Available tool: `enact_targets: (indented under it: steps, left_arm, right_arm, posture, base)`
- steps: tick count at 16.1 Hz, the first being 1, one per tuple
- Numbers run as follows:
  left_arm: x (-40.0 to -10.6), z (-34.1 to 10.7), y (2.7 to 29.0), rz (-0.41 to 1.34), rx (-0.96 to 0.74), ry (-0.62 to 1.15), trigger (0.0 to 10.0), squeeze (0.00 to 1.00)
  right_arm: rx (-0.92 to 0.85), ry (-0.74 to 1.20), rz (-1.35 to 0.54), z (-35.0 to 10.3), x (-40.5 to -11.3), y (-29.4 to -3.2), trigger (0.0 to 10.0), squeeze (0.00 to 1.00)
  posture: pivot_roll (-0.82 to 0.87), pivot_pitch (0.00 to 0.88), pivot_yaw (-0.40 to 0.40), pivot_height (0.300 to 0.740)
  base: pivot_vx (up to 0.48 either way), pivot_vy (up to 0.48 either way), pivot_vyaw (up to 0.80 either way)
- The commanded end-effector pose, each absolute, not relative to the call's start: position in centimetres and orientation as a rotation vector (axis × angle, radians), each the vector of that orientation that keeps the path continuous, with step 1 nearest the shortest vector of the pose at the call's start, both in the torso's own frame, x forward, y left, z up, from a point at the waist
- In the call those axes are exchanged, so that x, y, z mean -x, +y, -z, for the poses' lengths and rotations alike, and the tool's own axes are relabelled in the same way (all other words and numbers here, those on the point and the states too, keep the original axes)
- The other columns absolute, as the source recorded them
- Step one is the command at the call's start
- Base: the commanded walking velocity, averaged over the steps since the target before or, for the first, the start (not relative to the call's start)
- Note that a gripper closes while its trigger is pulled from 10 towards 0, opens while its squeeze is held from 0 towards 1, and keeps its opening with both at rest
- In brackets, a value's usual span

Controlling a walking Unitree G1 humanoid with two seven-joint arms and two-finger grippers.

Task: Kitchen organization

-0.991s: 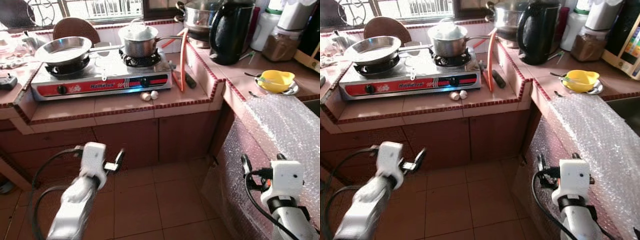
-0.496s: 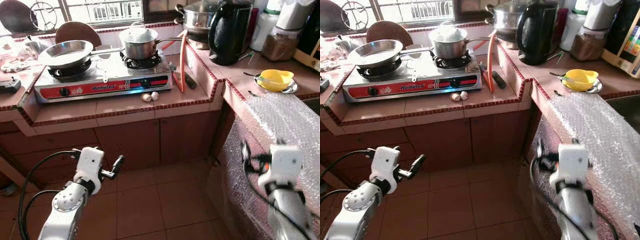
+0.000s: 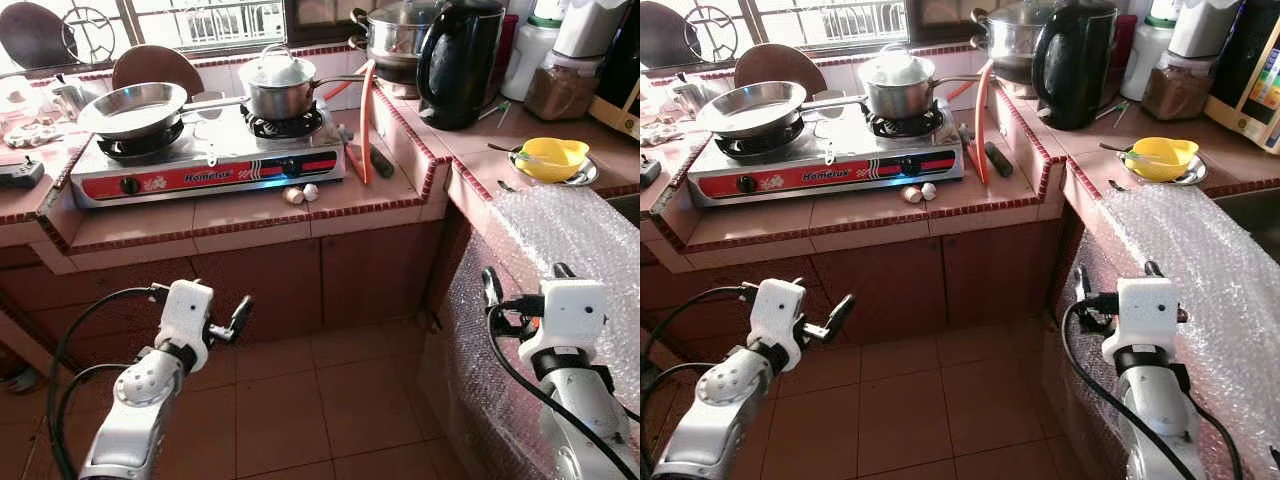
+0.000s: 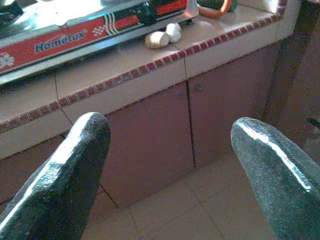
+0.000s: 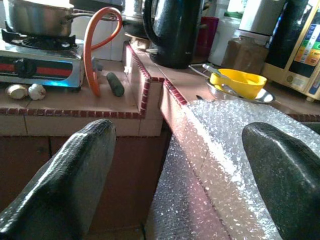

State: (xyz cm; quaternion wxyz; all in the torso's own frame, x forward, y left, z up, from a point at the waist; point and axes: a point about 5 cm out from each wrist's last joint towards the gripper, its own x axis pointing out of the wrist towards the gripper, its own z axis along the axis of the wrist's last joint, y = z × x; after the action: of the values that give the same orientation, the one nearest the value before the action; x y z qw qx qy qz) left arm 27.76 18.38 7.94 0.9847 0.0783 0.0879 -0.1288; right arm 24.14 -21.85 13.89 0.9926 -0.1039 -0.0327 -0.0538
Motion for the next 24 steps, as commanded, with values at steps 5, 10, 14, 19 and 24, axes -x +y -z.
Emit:
enact_targets:
  steps: [5, 10, 14, 19, 24]
  left_arm:
    - [-28.7, -8.0, 18.4, 0.223, -0.150, 0.171, 10.0, 0.00]
    - [-30.6, -9.9, 17.0, 0.104, -0.084, 0.066, 10.0, 0.00]
    - [-30.8, -9.7, 15.9, 0.125, -0.063, 0.042, 10.0, 0.00]
    - [-30.9, -10.1, 16.0, 0.119, -0.130, 0.004, 10.0, 0.00]
    - [-30.1, -10.2, 17.7, 0.107, -0.131, 0.020, 10.0, 0.00]
  right_arm:
    - [0.182, -0.070, 0.099, -13.9, -23.7, -21.1, 10.0, 0.00]
    - [0.163, -0.056, 0.110, -13.6, -22.8, -20.9, 10.0, 0.00]
    - [0.162, -0.063, 0.107, -13.8, -23.1, -20.6, 10.0, 0.00]
    - [0.147, -0.058, 0.139, -13.5, -22.7, -20.7, 10.0, 0.00]
    - [0.137, -0.078, 0.132, -13.7, -24.1, -20.8, 10.0, 0.00]
  posture:
    - [-0.02, 0.000, 0.061, 0.740]
    - [-0.04, 0.000, 0.052, 0.740]
    - [-0.05, 0.000, 0.058, 0.740]
    - [-0.04, 0.000, 0.065, 0.740]
    - [0.01, 0.000, 0.075, 0.740]
  base:
    - [0.000, 0.000, 0.00]
    - [0.000, 0.000, 0.00]
    - [0.000, 0.000, 0.00]
    - [0.000, 0.000, 0.00]
    - [0.000, 0.000, 0.00]
